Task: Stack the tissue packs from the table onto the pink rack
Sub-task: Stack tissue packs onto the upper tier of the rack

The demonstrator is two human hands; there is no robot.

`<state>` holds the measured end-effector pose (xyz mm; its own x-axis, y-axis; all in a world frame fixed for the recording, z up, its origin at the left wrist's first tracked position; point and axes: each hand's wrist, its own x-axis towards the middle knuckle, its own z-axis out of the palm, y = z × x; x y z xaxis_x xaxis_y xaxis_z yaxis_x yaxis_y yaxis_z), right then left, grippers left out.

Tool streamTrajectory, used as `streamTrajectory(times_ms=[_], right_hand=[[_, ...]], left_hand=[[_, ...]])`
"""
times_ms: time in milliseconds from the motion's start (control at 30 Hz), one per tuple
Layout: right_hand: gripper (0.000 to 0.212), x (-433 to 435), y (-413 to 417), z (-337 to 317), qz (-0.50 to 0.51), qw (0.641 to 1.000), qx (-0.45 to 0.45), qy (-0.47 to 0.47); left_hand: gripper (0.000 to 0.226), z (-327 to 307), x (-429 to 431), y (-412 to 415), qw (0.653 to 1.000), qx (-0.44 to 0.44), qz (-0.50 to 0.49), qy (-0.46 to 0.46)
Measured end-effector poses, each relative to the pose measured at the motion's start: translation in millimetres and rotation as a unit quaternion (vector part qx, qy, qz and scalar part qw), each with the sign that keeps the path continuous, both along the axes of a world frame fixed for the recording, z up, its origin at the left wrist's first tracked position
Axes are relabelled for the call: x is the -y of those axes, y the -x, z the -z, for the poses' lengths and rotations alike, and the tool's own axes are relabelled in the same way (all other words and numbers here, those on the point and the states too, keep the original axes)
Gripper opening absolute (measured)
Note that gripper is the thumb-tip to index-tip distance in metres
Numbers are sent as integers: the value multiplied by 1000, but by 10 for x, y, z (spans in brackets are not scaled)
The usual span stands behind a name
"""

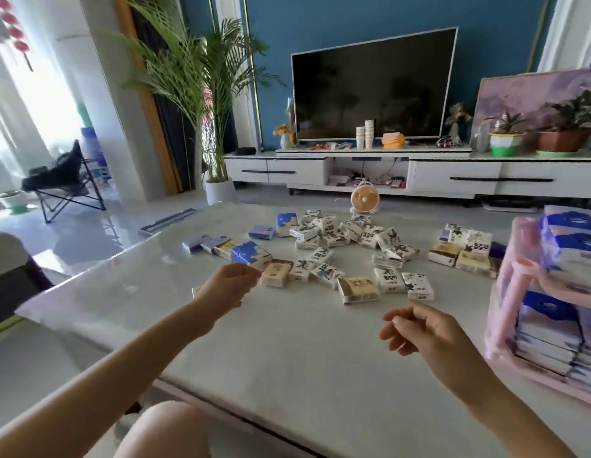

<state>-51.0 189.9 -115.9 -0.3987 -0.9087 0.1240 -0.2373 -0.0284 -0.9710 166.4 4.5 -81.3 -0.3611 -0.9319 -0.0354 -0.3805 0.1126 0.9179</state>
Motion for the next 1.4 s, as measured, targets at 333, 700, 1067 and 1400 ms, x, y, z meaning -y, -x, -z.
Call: streamTrajectory(times_ms=[333, 700, 1067, 1400], right_hand=[[17, 1663, -382, 180, -74, 992, -80, -68], [43, 4426, -1311, 189, -116, 929, -352, 2], [64, 5236, -1404, 426, -46, 836, -534, -120], [70, 3104, -848, -439, -80, 901, -426, 27]], left_hand=[[28, 602, 1920, -471, 963, 86, -160, 201], [70, 1264, 3615, -533, 908, 223, -247, 254], [42, 1316, 3818, -515, 896, 315, -202, 241], [57, 1013, 2733, -698, 905, 215, -229, 285]])
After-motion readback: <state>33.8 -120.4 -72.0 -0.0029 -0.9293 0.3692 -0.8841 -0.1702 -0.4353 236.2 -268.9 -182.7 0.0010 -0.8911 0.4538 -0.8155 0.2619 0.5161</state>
